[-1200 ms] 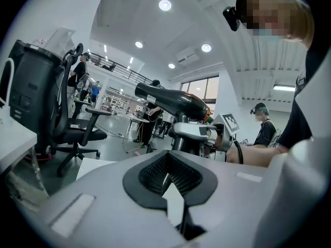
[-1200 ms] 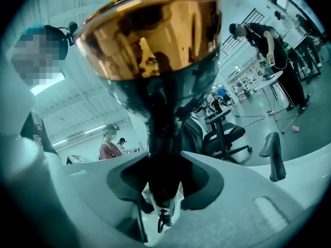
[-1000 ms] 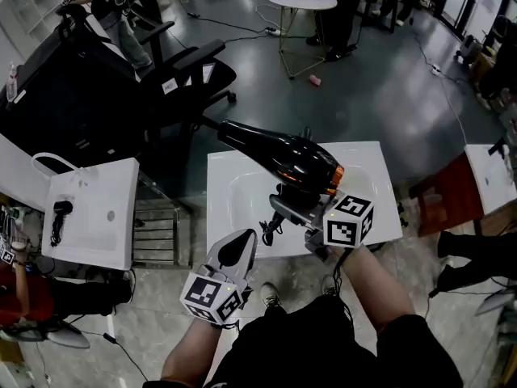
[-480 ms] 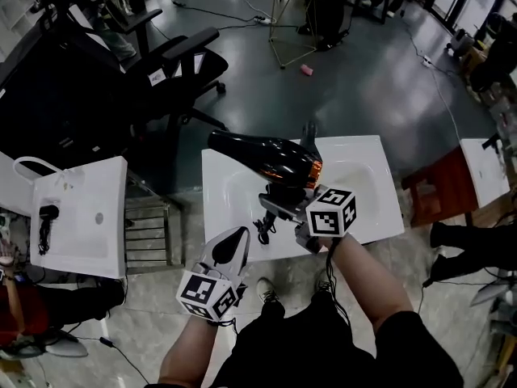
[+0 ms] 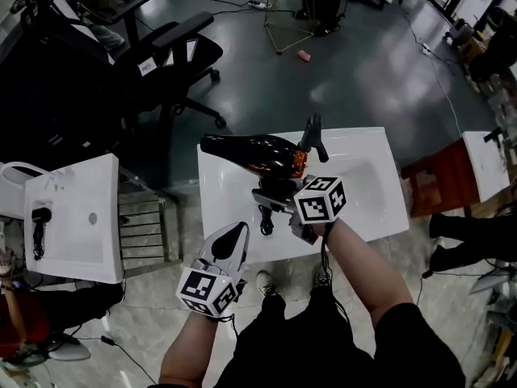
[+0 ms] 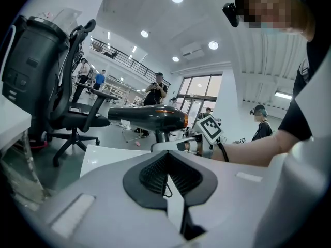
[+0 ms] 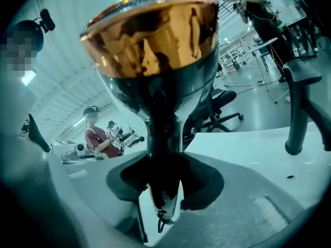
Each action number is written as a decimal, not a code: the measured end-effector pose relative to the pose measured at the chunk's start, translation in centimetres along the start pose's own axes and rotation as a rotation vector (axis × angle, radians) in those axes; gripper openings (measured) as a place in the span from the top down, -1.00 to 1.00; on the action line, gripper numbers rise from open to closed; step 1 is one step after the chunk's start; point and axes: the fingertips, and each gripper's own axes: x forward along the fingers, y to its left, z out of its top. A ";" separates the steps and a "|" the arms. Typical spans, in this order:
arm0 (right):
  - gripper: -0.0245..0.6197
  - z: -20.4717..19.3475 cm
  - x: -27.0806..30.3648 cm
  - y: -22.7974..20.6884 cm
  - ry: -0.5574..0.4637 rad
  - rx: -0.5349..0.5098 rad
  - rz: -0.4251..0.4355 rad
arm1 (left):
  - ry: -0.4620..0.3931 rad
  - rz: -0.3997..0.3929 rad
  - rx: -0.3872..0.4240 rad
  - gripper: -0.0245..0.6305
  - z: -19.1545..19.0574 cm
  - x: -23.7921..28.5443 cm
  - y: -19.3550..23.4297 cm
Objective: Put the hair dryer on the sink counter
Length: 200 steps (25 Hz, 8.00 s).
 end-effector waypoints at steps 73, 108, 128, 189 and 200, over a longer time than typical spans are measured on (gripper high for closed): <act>0.45 -7.8 5.3 -14.9 0.178 0.465 -0.112 | 0.101 0.032 -0.077 0.92 -6.0 3.3 0.8; 0.11 -6.2 -1.8 -10.9 0.101 0.321 -0.338 | 0.097 0.013 -0.067 0.92 -5.9 2.7 -2.0; 0.92 -0.1 -16.5 5.4 -0.246 -0.049 -0.323 | 0.033 -0.016 0.030 0.92 0.1 0.6 -9.4; 0.92 -7.3 -27.7 10.3 -0.059 -0.255 0.004 | -0.020 0.242 -0.011 0.92 -3.9 3.2 -23.6; 0.92 -7.4 -27.4 10.4 -0.053 -0.256 0.010 | -0.012 0.234 -0.011 0.92 -3.9 3.3 -23.6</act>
